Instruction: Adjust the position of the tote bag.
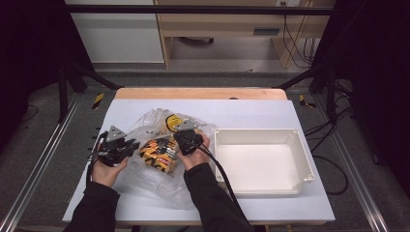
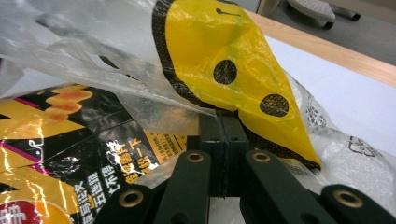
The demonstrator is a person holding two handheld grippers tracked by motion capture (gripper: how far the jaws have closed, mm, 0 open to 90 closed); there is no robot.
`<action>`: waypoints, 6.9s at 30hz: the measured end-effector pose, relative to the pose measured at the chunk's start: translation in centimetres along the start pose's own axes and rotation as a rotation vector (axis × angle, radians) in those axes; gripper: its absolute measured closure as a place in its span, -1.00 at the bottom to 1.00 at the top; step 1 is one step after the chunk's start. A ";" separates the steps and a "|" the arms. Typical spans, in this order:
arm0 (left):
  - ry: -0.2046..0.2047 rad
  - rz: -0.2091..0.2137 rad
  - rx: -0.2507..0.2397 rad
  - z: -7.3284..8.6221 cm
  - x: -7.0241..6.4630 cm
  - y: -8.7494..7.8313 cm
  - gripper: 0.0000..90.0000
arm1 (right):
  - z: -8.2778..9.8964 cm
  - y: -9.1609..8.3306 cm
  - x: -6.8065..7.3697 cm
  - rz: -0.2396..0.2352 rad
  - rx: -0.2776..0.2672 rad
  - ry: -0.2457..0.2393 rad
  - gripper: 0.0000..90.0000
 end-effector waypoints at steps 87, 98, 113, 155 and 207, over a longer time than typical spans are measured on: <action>-0.049 0.165 -0.170 -0.5 -5.6 -6.0 0.82 | 3.7 -6.6 13.6 -0.703 -0.167 -0.074 1.00; -0.041 0.181 -0.178 -0.7 -6.0 -6.1 0.98 | 4.1 -6.3 13.2 -0.666 -0.197 -0.081 0.04; -0.034 0.210 -0.166 -0.6 -6.1 -6.0 0.97 | 3.7 -6.1 13.8 -0.742 -0.233 -0.065 -0.16; -0.036 0.064 -0.149 -0.8 -2.4 -6.4 1.00 | 4.0 -8.3 4.9 -0.337 -0.189 -0.134 -0.11; -0.076 0.013 0.006 1.3 3.8 2.6 1.00 | 3.8 -4.4 6.9 -0.266 -0.062 -0.142 0.18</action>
Point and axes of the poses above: each handheld gripper's, and its own axes: y roughly forward along the jaws, z roughly out of its underside, x roughly to its left, the point moved 5 cm from there along y, roughly forward along the jaws, and after that the axes turned 2 degrees about x, right-handed, at the moved point
